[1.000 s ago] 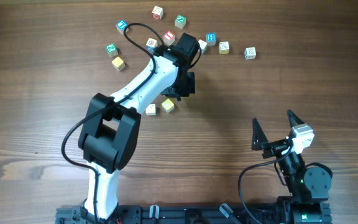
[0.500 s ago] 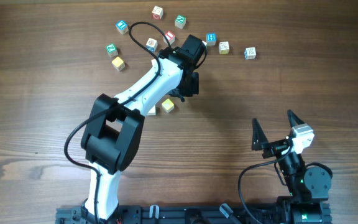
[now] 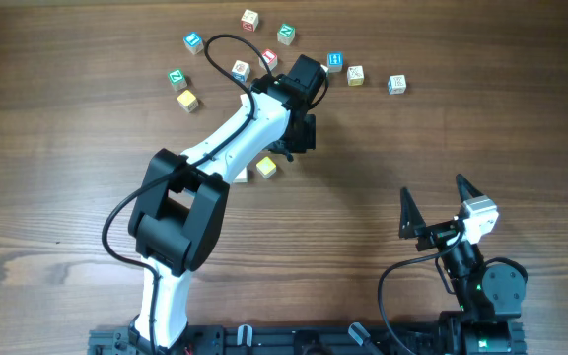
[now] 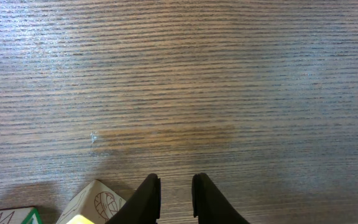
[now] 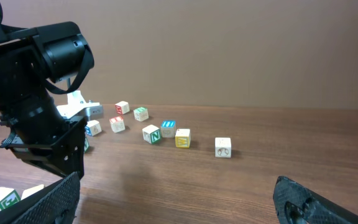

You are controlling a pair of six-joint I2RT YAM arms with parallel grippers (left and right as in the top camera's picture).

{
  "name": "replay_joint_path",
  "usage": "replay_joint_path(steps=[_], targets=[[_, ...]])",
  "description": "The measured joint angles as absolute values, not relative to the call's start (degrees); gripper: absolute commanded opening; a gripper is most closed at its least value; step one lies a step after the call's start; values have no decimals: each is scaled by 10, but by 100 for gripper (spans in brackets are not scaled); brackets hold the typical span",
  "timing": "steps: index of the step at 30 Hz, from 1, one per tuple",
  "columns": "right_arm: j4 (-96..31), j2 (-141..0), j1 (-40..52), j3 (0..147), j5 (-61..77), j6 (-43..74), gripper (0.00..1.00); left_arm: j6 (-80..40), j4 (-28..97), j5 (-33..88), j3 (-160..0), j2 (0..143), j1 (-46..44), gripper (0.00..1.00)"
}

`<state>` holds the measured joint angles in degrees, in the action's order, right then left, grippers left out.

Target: Form a horizontal line

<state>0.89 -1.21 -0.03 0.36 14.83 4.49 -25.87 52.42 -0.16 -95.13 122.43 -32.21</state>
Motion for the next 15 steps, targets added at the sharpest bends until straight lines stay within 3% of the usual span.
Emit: replay_joint_path(steps=[7, 8, 9, 10, 15], targets=[[9, -12, 0, 4, 148, 45, 100, -259, 524, -2, -951, 1224, -322, 19], [9, -12, 0, 4, 148, 45, 100, -259, 521, -2, -951, 1224, -322, 18], [9, -12, 0, 4, 148, 45, 100, -259, 518, -2, -951, 1224, -322, 8], [9, -12, 0, 4, 148, 45, 100, -259, 514, -4, -951, 1224, -322, 4], [9, -12, 0, 4, 148, 45, 100, -261, 512, -17, -951, 1224, -322, 4]])
